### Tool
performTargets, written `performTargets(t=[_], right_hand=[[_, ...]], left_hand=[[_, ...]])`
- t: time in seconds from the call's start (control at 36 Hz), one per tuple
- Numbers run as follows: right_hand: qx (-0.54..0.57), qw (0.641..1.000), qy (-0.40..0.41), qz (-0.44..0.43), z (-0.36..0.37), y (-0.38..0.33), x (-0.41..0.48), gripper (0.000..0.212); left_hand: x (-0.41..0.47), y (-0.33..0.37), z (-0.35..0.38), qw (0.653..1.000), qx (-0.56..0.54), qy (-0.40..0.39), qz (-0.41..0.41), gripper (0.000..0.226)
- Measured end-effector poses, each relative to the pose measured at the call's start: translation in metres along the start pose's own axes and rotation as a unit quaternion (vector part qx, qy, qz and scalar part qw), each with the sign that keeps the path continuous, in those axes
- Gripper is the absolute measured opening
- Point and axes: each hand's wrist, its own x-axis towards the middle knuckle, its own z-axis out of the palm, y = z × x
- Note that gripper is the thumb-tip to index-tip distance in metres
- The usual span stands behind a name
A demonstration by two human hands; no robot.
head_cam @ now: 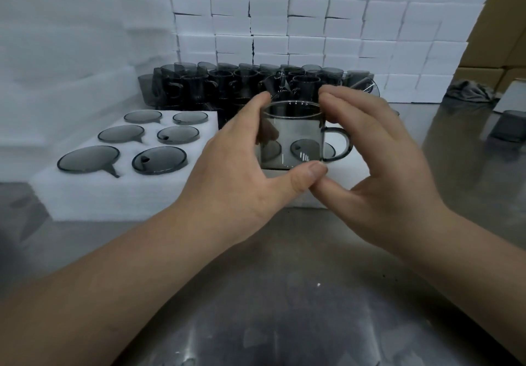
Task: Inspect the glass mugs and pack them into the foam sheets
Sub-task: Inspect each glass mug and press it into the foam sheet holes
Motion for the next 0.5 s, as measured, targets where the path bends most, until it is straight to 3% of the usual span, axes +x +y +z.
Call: performTargets(t=[0.31, 0.5], right_hand=[[0.015, 0.994, -0.066, 0.084, -0.0037, 0.0038, -0.0010, 0.080], [0.021, 0.985, -0.079, 0.154, -0.0055, 0.0043, -0.0015, 0.082]], left_hand=[[-0.0001, -0.0014, -0.0007, 0.999, -0.018, 0.035, 0.002, 0.096], [-0.0024, -0.0005, 0.0014, 0.995, -0.080, 0.039, 0.038, 0.067]])
